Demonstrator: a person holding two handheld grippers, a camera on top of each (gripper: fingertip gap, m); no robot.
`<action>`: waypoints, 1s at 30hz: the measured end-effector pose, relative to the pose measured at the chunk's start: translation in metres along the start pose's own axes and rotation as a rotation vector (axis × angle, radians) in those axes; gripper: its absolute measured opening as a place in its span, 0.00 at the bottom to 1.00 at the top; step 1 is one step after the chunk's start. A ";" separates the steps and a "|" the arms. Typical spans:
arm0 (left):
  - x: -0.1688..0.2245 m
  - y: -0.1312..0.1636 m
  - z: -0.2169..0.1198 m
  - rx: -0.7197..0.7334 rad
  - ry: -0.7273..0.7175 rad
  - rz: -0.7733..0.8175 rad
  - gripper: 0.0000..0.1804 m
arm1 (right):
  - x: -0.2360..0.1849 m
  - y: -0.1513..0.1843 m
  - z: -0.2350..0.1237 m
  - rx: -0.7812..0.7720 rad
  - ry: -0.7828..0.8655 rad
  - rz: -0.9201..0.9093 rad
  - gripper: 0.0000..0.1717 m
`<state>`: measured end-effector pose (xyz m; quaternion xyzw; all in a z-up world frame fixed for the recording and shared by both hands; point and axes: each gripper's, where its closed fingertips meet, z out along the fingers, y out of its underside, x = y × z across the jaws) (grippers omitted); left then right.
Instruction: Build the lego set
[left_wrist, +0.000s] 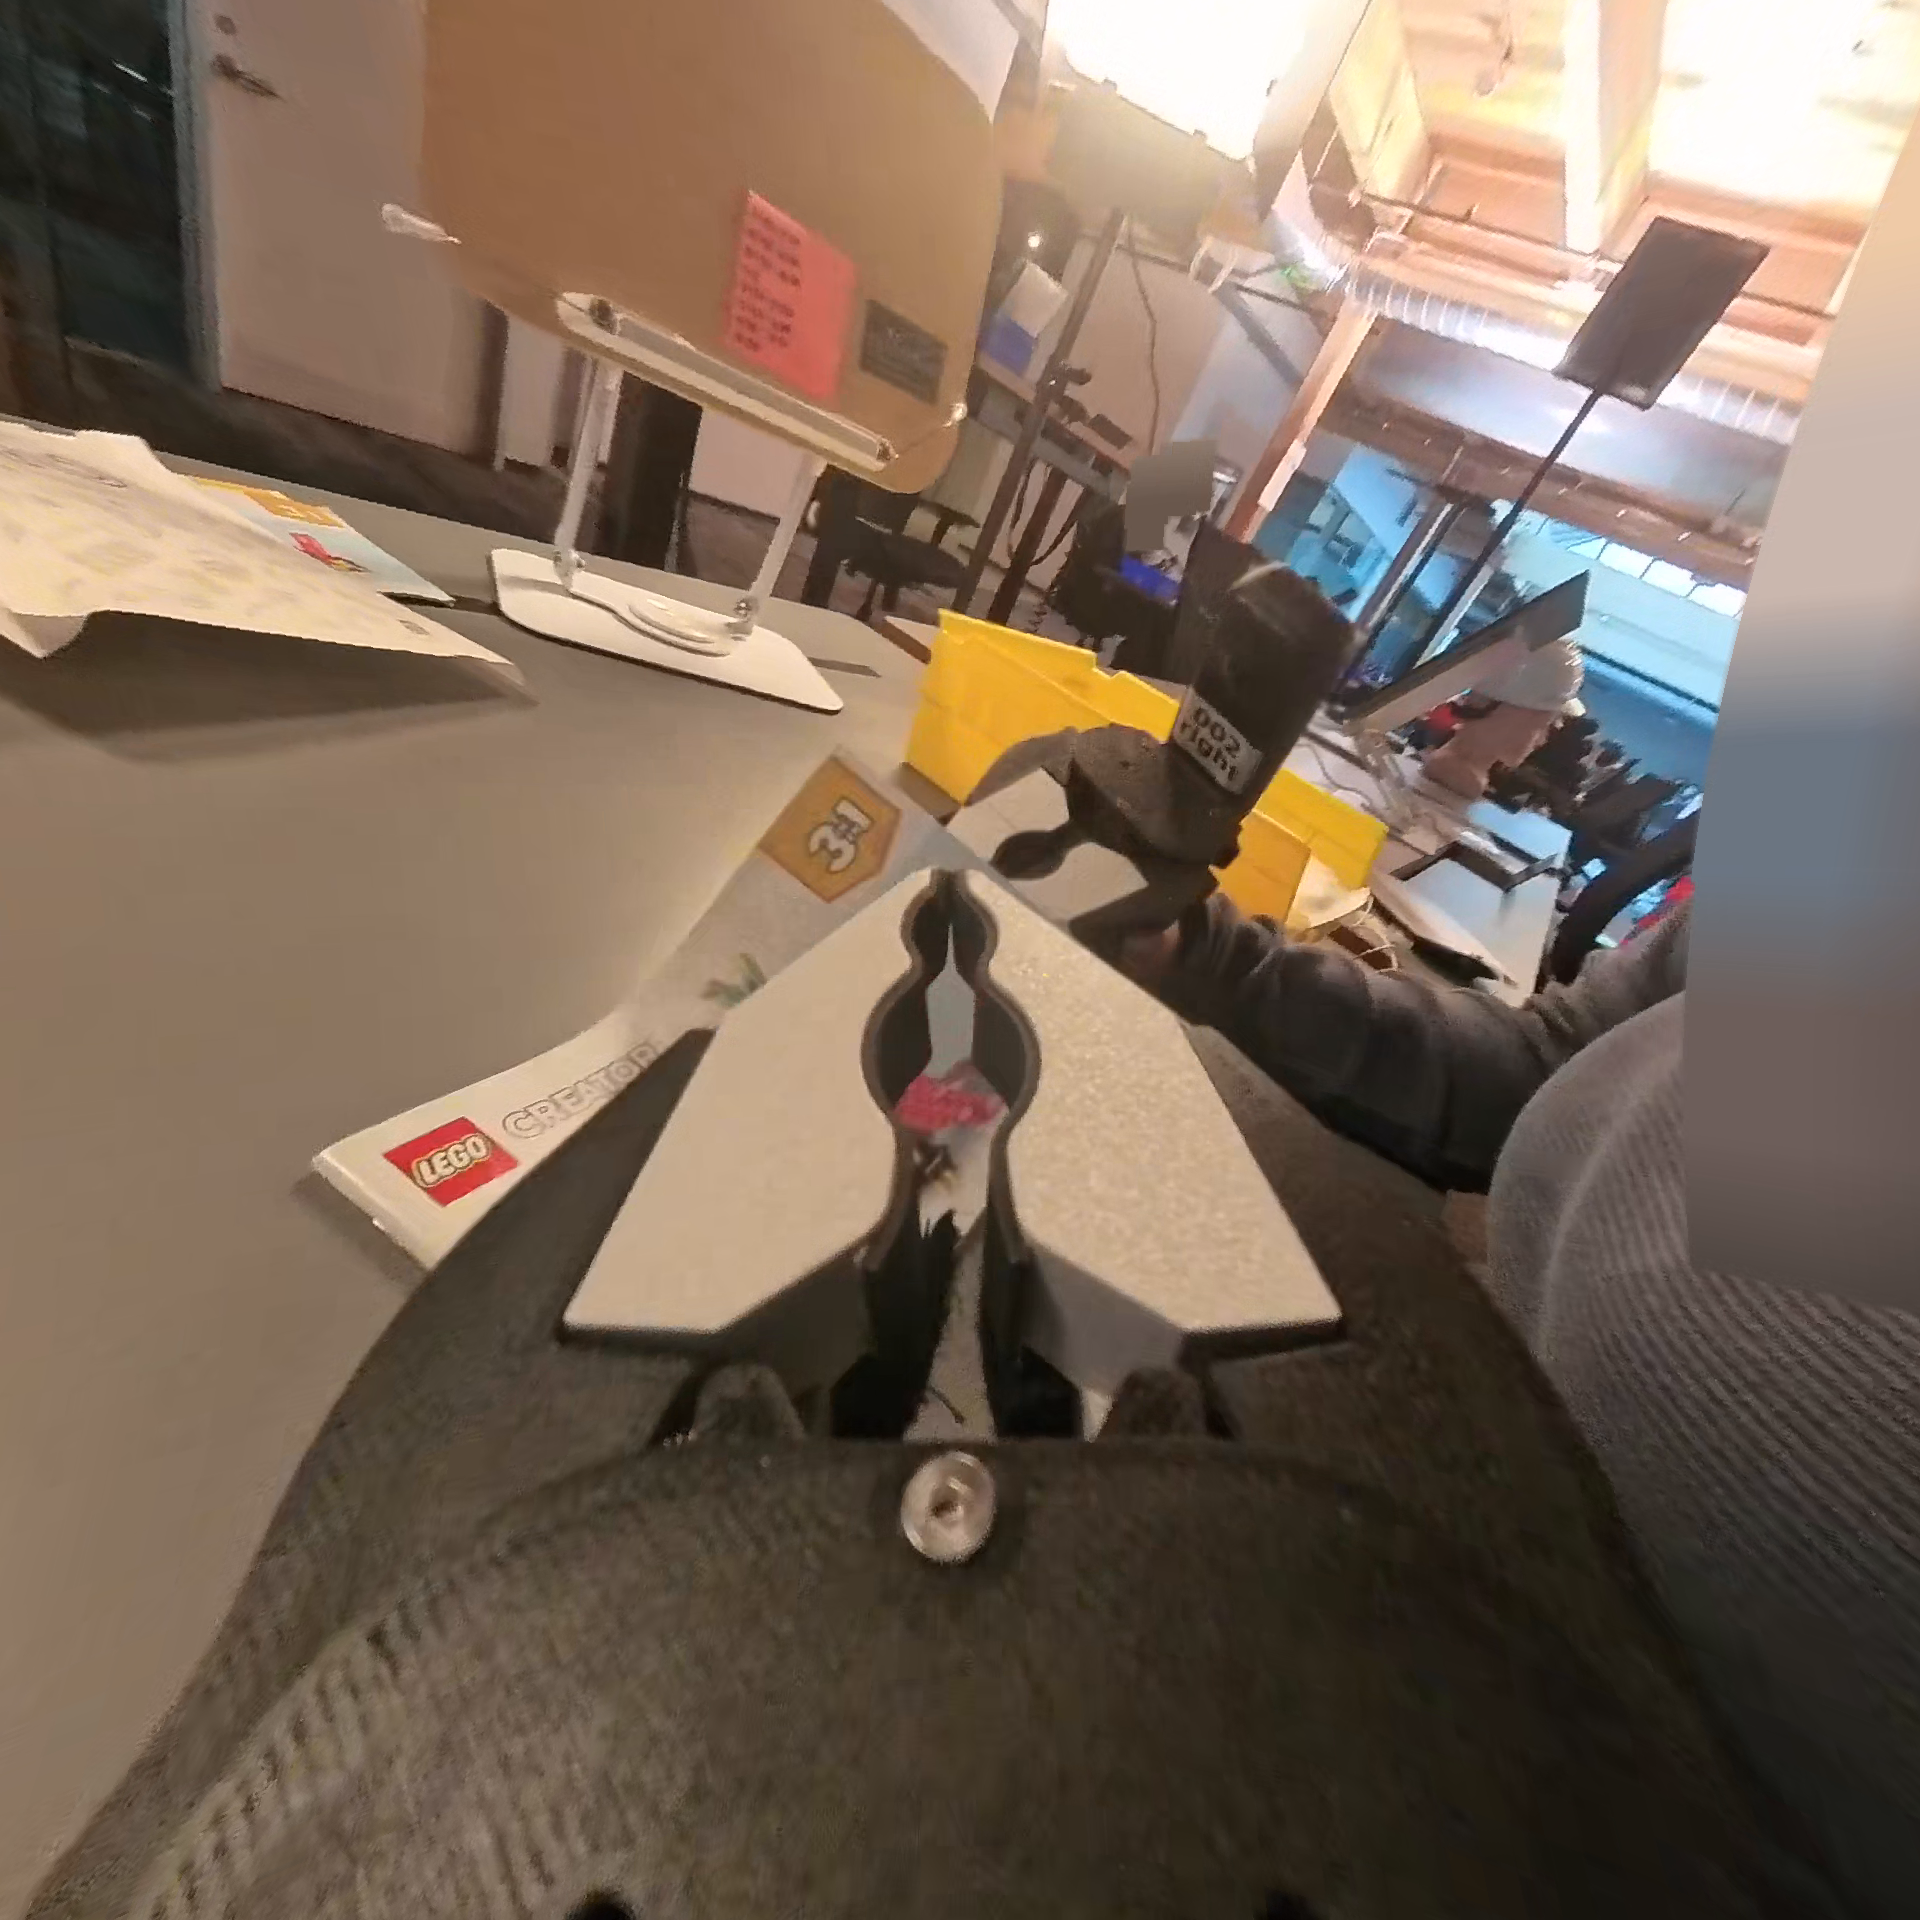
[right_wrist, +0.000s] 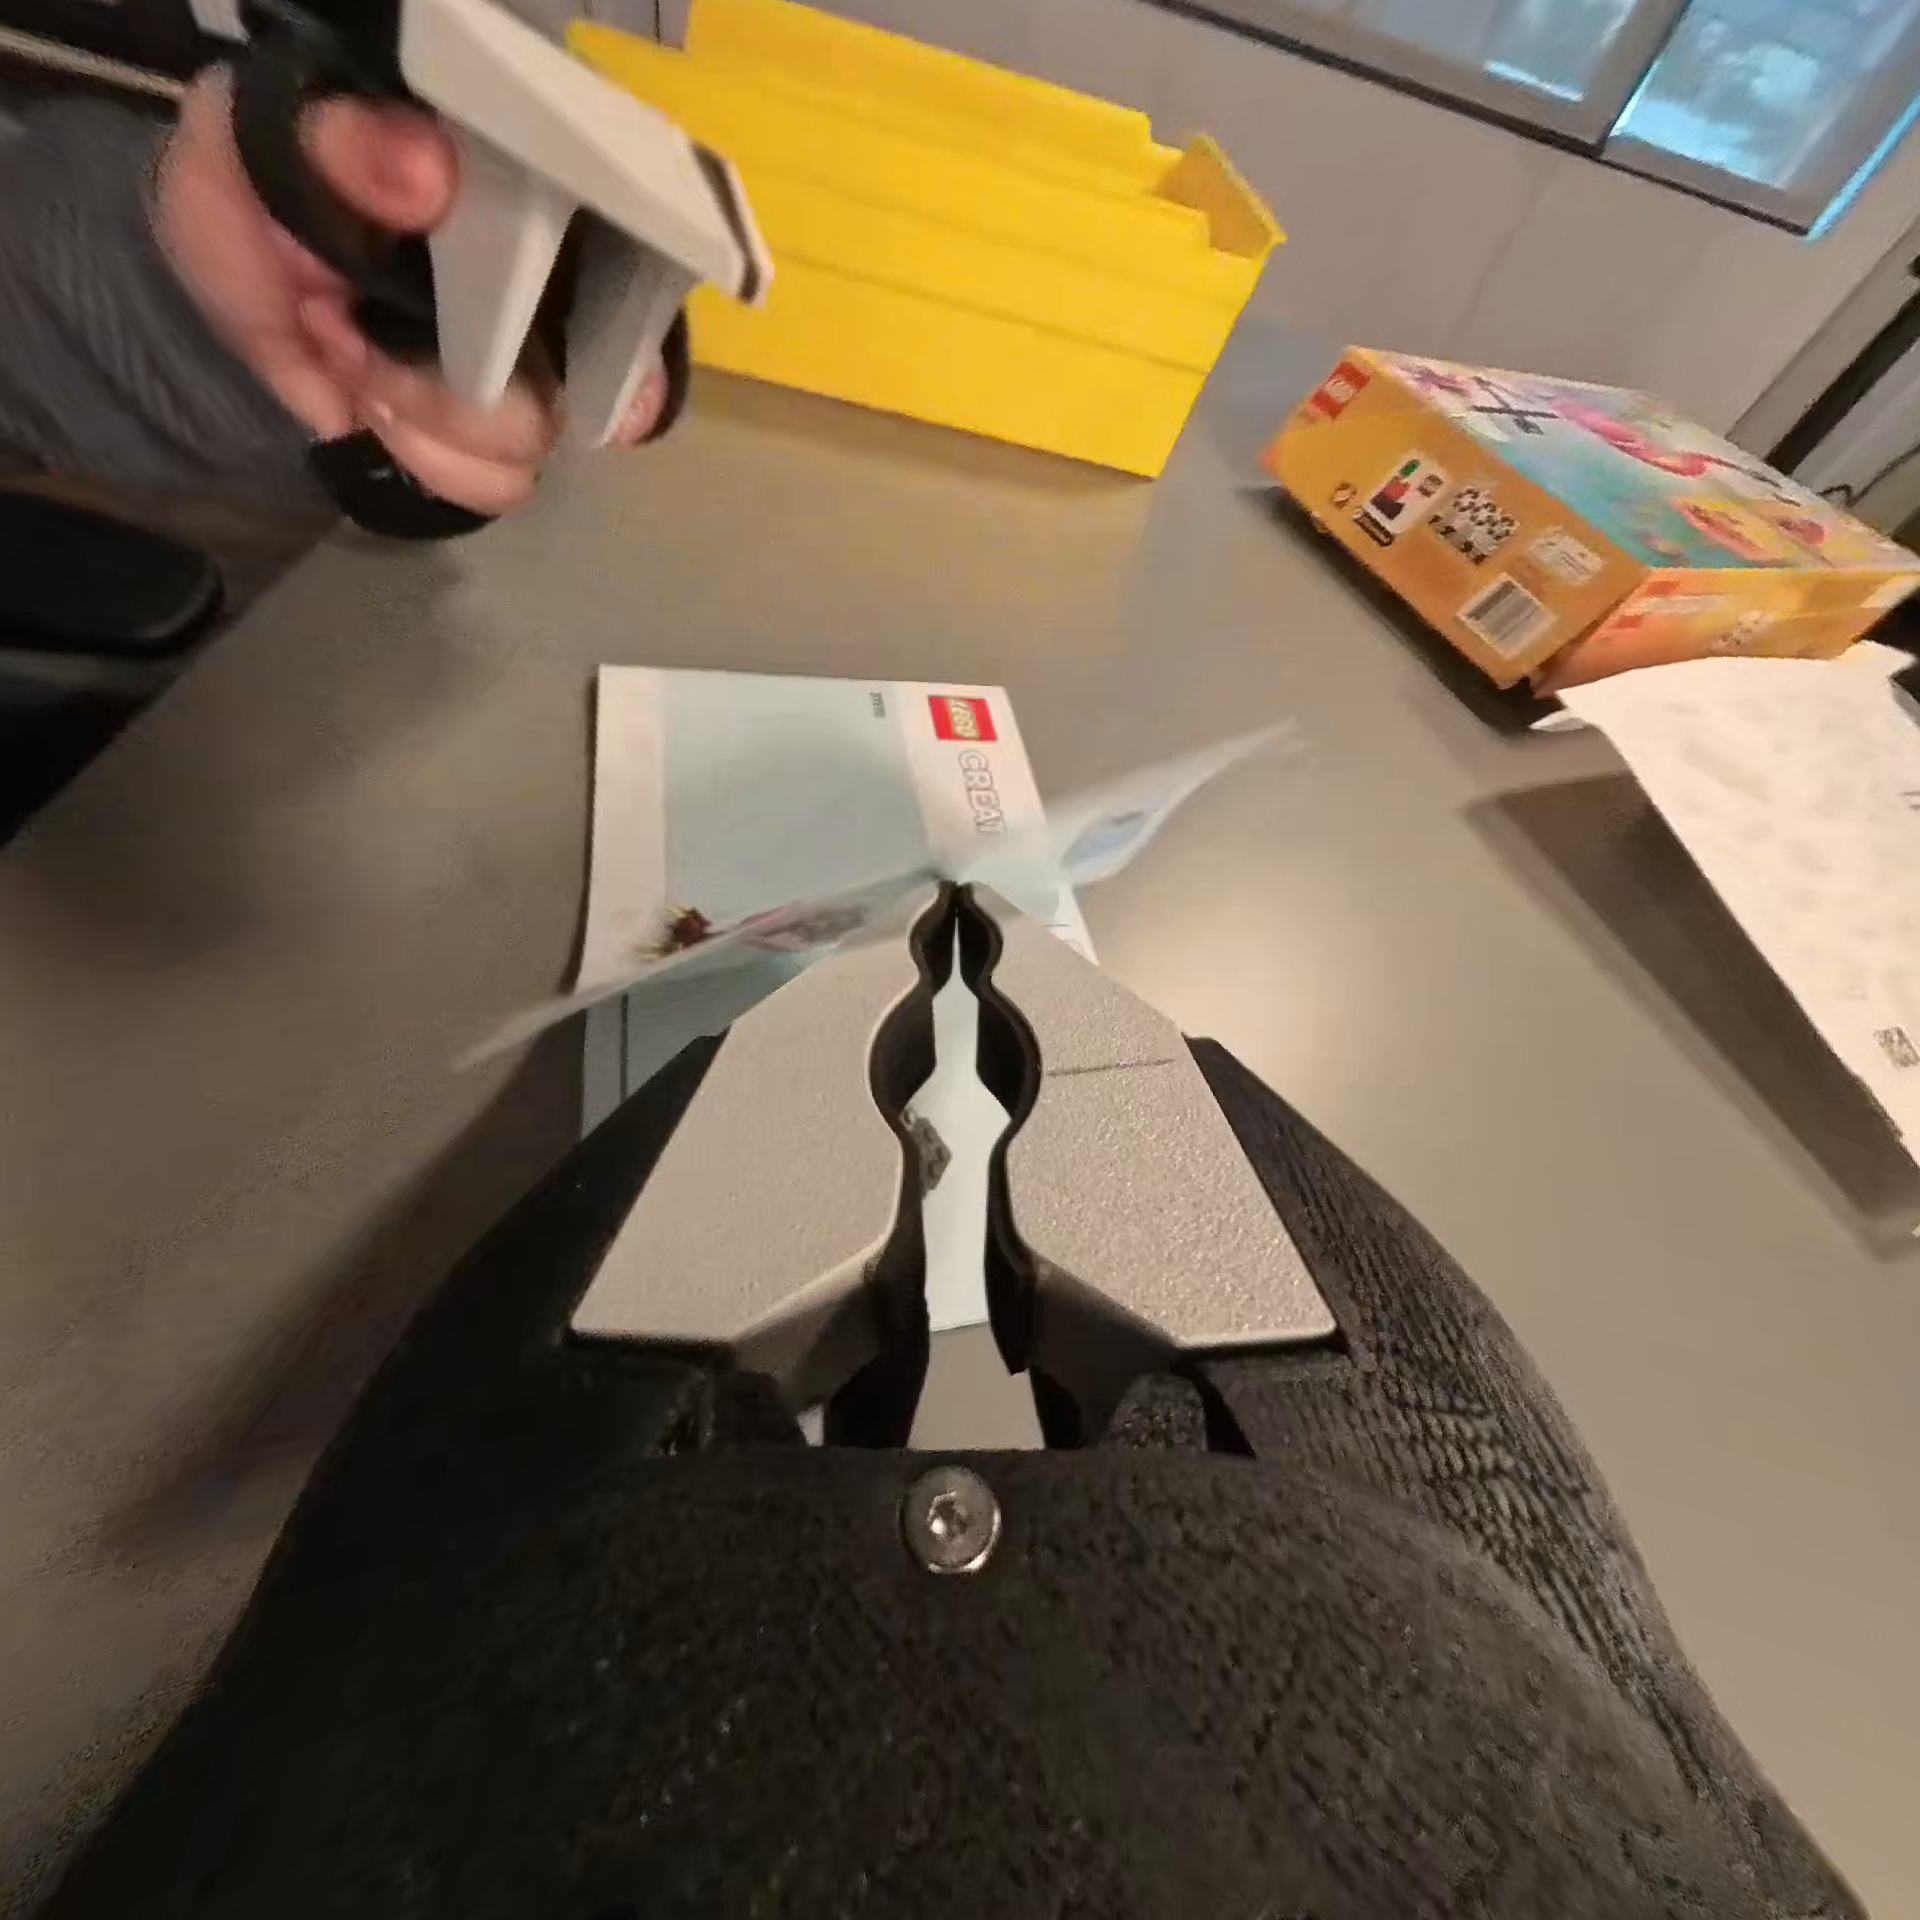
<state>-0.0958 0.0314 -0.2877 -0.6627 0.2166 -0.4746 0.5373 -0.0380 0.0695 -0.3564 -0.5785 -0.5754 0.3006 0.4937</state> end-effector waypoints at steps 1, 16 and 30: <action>0.000 0.000 0.001 0.002 0.008 -0.017 0.00 | -0.002 0.001 0.001 -0.010 -0.002 -0.014 0.00; 0.015 0.035 0.056 -0.218 -0.109 -0.118 0.35 | -0.003 -0.024 -0.012 0.189 -0.036 0.032 0.10; 0.000 0.043 0.054 -0.207 -0.066 -0.441 0.19 | -0.009 -0.028 -0.009 0.210 -0.090 0.078 0.12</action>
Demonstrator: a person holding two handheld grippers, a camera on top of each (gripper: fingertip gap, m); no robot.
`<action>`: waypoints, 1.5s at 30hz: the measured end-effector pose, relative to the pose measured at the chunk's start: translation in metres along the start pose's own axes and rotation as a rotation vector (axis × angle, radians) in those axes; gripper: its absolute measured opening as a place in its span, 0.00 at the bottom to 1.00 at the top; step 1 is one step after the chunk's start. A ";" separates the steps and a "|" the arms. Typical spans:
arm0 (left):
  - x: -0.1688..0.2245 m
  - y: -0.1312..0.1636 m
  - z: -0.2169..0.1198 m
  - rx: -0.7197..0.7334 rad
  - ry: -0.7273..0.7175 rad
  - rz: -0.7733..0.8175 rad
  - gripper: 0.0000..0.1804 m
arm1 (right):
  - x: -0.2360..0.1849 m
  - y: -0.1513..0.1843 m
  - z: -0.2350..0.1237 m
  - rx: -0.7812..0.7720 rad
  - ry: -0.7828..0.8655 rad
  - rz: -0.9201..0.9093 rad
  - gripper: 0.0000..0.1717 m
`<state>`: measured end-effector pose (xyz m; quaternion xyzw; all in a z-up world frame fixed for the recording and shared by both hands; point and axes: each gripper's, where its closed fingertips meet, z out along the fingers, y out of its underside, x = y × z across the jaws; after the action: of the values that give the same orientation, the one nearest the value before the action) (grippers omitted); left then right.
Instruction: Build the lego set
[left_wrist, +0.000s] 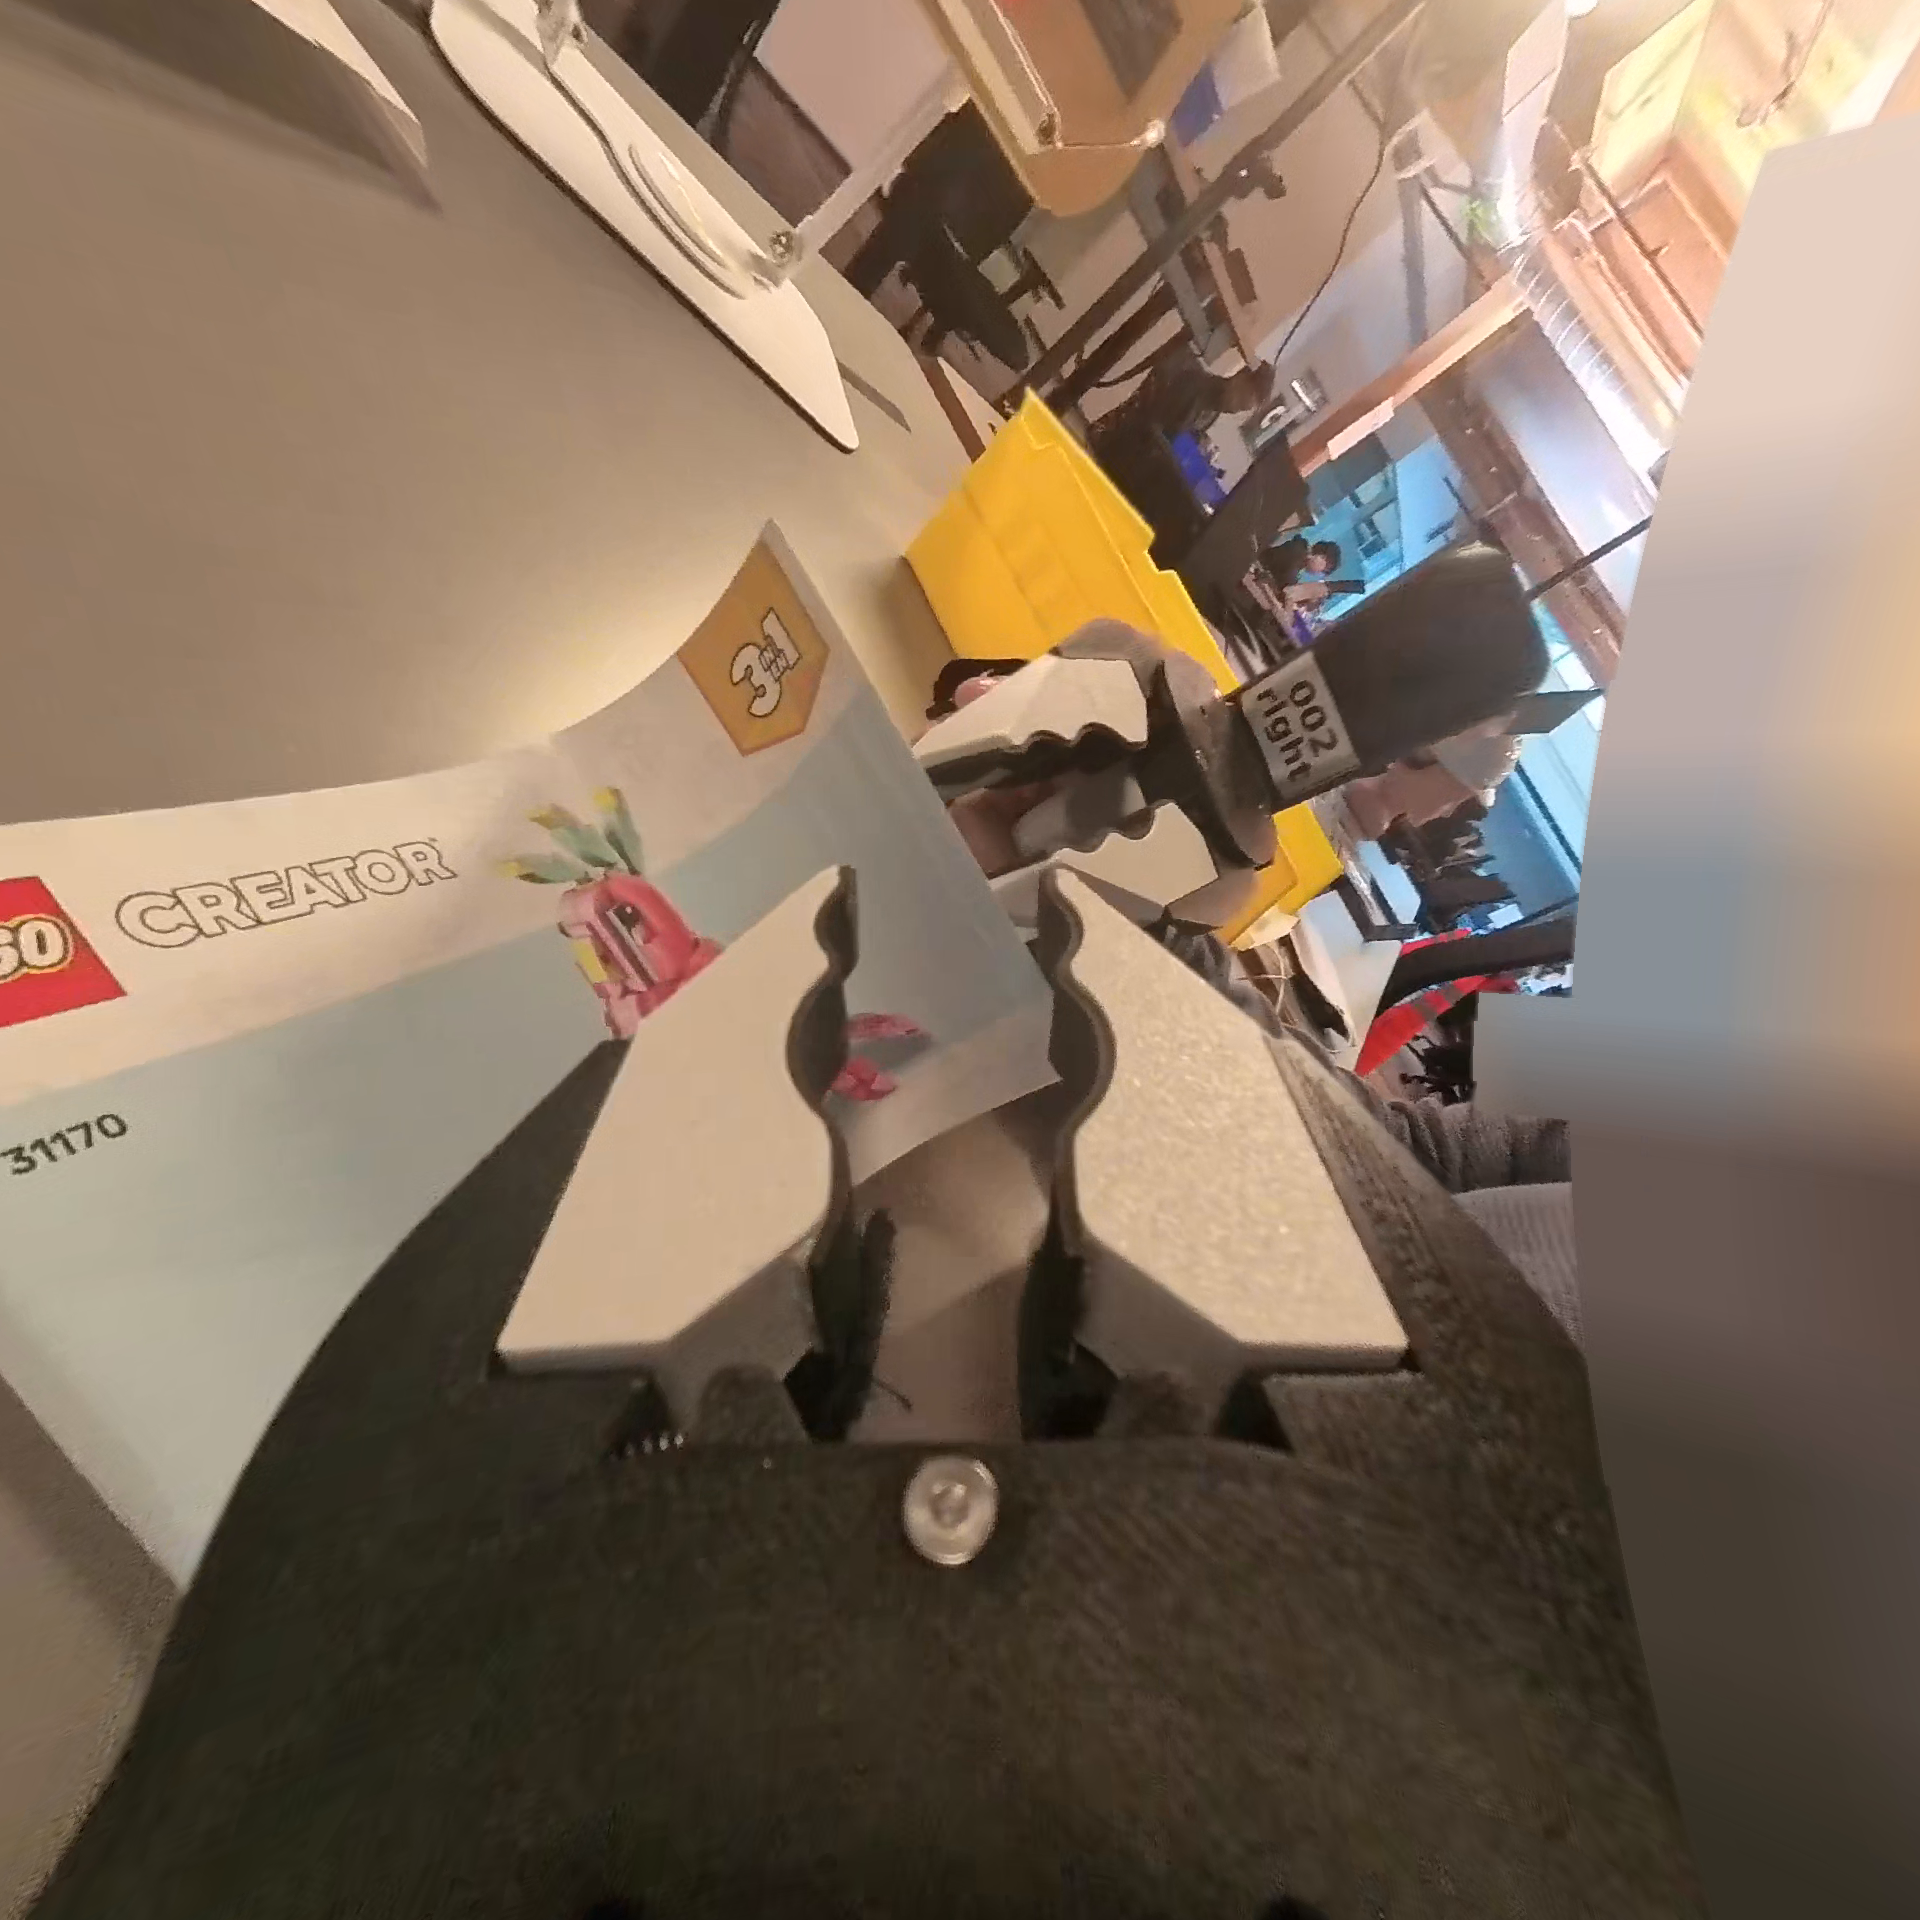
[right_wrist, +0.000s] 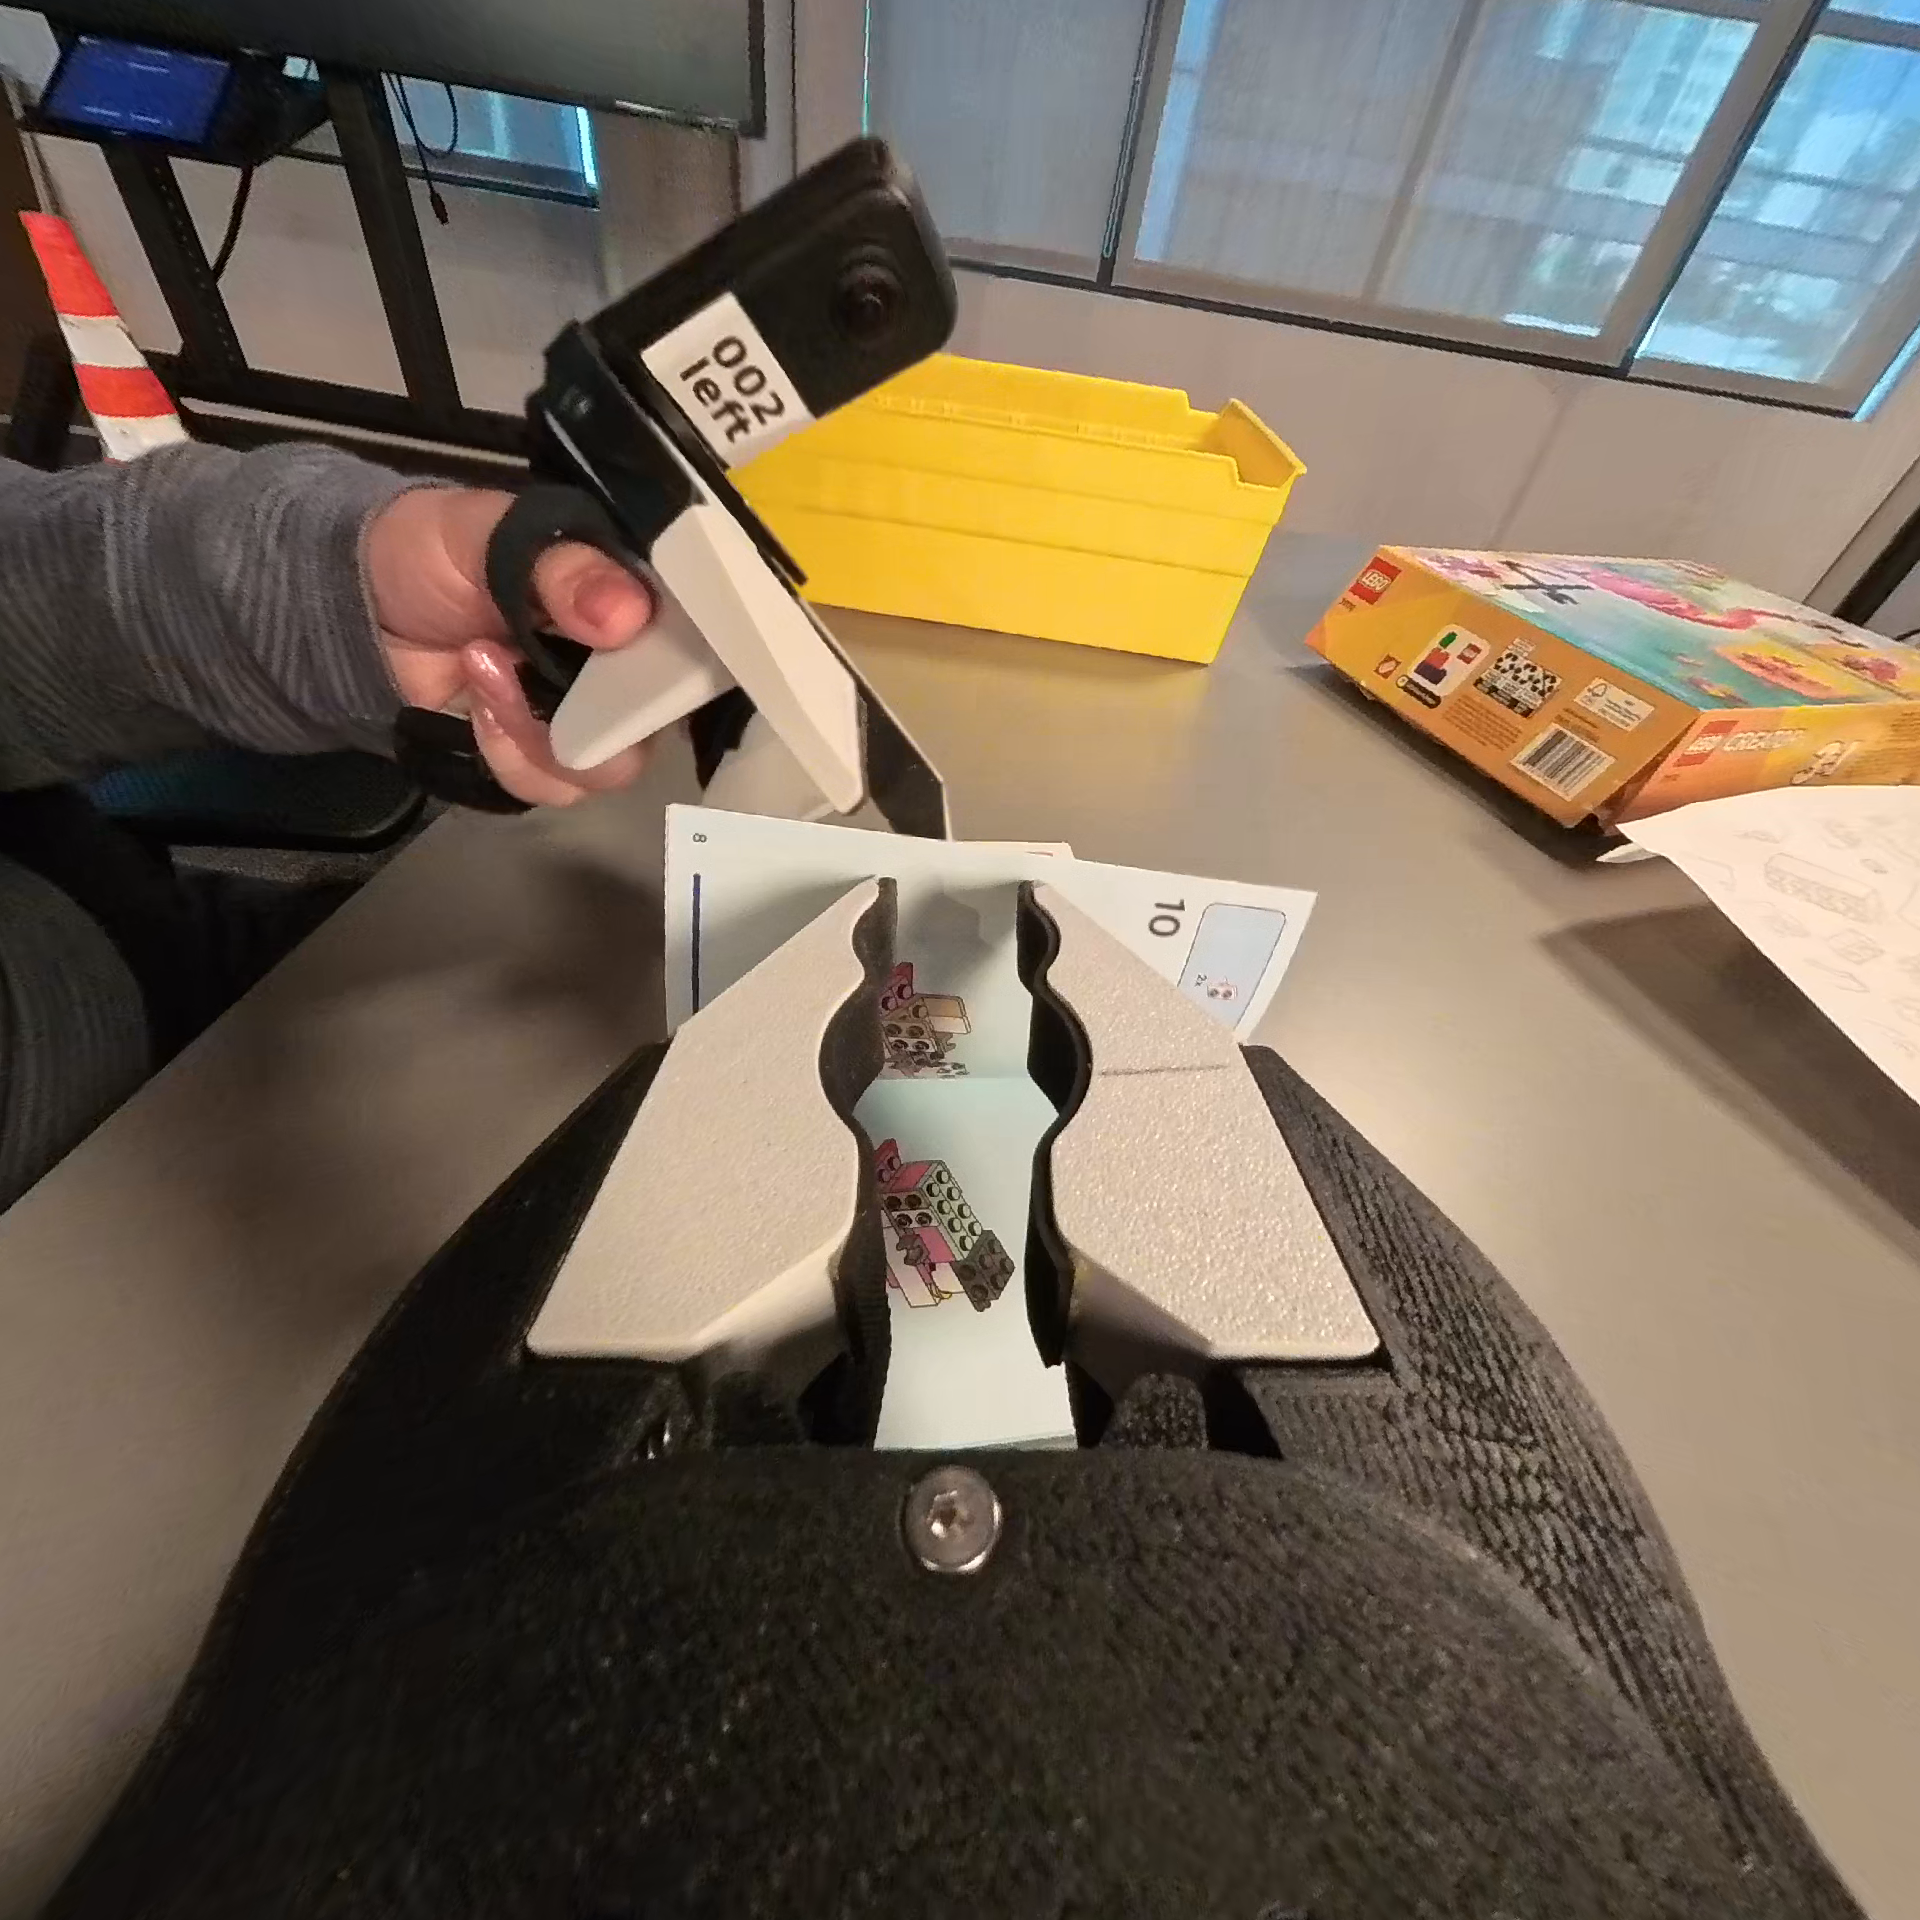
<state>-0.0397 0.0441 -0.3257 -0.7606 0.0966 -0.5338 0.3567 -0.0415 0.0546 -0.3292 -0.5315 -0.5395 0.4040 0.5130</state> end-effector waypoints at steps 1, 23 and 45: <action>0.000 0.000 0.000 0.002 0.003 0.001 0.18 | 0.000 0.000 0.000 0.000 -0.001 0.001 0.12; 0.013 0.003 -0.001 0.014 0.197 -0.149 0.00 | 0.003 -0.009 -0.012 0.078 -0.027 0.057 0.15; 0.030 0.006 0.001 0.008 0.402 -0.314 0.00 | -0.008 0.003 -0.018 -0.004 -0.150 0.145 0.18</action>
<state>-0.0247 0.0247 -0.3070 -0.6433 0.0443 -0.7235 0.2463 -0.0239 0.0455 -0.3309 -0.5382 -0.5375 0.4777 0.4395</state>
